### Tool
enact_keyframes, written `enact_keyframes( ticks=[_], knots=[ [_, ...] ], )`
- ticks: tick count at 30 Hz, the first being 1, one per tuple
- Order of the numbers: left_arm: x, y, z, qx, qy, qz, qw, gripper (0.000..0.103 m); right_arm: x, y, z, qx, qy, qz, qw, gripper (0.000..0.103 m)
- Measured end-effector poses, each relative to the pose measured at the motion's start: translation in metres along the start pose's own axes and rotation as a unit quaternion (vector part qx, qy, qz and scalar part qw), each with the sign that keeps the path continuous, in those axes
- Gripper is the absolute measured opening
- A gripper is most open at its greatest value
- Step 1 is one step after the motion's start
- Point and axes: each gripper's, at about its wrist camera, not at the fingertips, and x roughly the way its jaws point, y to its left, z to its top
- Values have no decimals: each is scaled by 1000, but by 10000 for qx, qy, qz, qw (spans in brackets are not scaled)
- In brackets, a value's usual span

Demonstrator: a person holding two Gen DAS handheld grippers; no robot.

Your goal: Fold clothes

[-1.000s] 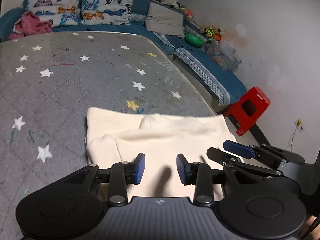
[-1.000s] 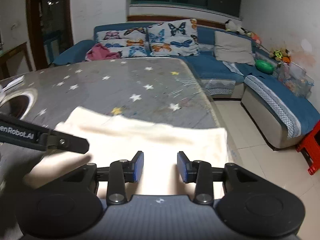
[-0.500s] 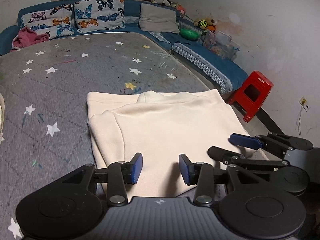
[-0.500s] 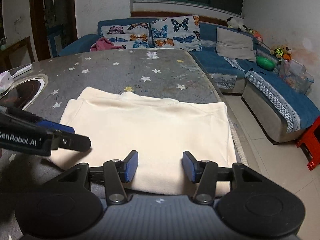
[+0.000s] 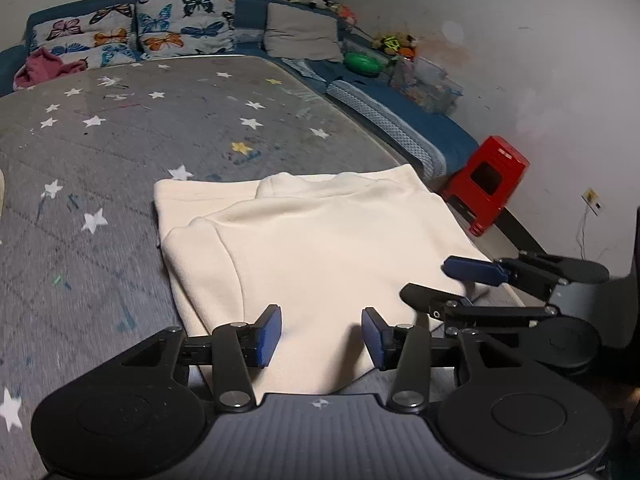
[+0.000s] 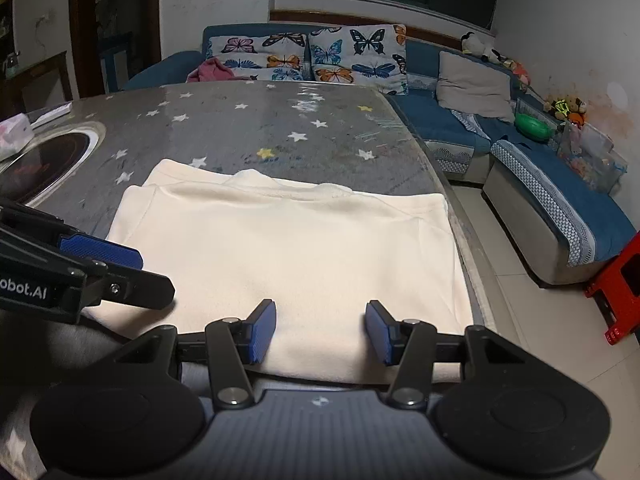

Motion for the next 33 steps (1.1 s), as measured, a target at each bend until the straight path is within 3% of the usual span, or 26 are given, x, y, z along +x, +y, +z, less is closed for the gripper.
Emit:
enact_keyframes(
  ticks=[7, 14, 20, 33],
  knots=[
    [-11, -6, -4, 119, -87, 20, 9999, 66, -17, -1, -2, 141, -132, -4, 9998, 61],
    [-26, -9, -11, 280, -270, 316, 9987, 91, -24, 4, -4, 354, -258, -34, 9990, 77],
    [-41, -8, -16, 348, -500, 531, 9967, 102, -32, 12, -7, 442, -381, -75, 9983, 84],
    [-60, -3, -33, 342, -621, 811, 9942, 103, -49, 25, -15, 586, -559, -184, 9965, 96]
  ],
)
